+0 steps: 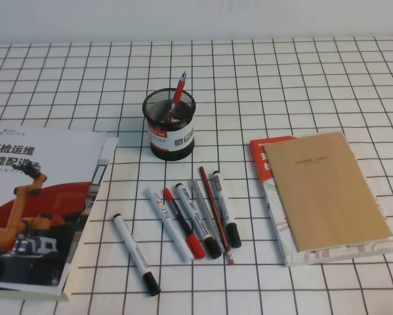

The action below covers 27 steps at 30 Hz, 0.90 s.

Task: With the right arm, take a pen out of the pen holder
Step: 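Take a marker out of the pen holder and lay it on the table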

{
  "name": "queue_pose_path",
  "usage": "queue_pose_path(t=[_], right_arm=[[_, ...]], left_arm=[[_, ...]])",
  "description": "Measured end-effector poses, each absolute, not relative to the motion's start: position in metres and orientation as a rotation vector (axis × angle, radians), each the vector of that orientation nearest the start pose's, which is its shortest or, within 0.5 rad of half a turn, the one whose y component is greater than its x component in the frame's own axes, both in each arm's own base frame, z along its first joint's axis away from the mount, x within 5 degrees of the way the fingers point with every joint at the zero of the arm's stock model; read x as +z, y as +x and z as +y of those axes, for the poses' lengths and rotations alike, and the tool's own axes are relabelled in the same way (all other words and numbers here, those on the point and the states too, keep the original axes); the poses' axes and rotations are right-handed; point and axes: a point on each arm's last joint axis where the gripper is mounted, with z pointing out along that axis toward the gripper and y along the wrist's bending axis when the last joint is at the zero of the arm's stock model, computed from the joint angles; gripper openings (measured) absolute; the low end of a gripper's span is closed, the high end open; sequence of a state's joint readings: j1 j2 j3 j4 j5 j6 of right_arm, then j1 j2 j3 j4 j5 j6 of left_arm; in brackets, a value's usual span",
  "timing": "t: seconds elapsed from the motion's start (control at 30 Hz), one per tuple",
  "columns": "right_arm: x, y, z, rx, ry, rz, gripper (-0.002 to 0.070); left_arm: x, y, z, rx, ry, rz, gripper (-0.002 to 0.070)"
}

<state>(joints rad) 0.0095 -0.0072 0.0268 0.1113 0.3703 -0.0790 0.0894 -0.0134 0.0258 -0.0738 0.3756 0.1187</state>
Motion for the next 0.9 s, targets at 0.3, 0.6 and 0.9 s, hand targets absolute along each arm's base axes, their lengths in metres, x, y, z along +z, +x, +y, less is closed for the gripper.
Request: queue_pose_path(t=[0.3,0.6,0.9], right_arm=[[0.1714,0.0528,0.0043,0.064,-0.012,1.872,-0.0016],[0.1715,0.0528,0.0044,0.068,-0.009,1.871,-0.0017],[0.1717,0.0529,0.0048,0.08,-0.001,1.869,-0.0017]], left_arm=[[0.1715,0.0524,0.0022,0.071,-0.018,1.871,-0.0003],[0.1715,0.0524,0.0022,0.071,-0.018,1.871,-0.0003],[0.1715,0.0524,0.0022,0.071,-0.018,1.871,-0.0003]])
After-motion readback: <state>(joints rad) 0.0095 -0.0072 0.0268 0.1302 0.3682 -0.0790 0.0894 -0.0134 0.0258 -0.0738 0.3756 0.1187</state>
